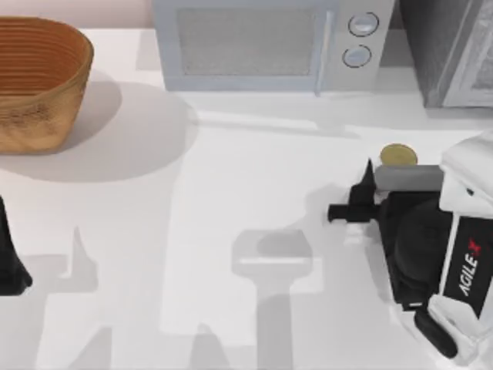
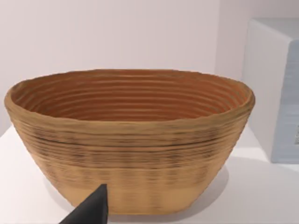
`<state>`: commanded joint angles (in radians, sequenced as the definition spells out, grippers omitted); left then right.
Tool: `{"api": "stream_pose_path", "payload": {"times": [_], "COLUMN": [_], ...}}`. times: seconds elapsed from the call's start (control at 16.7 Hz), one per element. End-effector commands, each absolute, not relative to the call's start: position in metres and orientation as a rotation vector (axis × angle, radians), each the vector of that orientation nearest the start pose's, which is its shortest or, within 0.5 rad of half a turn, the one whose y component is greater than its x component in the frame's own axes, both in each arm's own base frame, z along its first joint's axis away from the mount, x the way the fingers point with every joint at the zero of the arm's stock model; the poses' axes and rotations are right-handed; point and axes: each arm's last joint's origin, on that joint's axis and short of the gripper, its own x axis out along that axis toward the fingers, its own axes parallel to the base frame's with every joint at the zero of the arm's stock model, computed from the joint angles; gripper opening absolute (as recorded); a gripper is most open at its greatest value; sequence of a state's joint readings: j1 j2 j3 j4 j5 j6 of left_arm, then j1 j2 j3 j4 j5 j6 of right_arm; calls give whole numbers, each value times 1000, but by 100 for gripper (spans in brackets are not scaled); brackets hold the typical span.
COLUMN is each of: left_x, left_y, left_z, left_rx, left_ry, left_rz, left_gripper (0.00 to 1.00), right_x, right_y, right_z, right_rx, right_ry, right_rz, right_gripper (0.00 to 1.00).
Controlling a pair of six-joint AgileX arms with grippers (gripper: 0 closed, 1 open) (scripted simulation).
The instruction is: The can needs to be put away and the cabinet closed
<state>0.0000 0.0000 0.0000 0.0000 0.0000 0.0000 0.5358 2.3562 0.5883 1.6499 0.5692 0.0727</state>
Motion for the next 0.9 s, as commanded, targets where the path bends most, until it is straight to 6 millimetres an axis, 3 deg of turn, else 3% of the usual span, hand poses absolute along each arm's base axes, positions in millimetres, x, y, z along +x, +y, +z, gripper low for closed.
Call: {"api": "stream_pose_path", "payload": {"times": [0.18, 0.24, 0.9], "left_x": [106, 106, 106], "left_y": [-1, -1, -1], "left_z": [160, 160, 160], "left_rx": [0, 0, 0], "left_ry": [0, 0, 0], "left_rz": [0, 0, 0], "left_gripper": [100, 100, 100], "right_x": [279, 279, 281], "right_y": [149, 149, 151], "right_z": [23, 23, 29], "right_rx": [1, 1, 2], "right_ry": [94, 94, 96], "right_rz": [-10, -10, -8], "right_gripper": [2, 0, 0]}}
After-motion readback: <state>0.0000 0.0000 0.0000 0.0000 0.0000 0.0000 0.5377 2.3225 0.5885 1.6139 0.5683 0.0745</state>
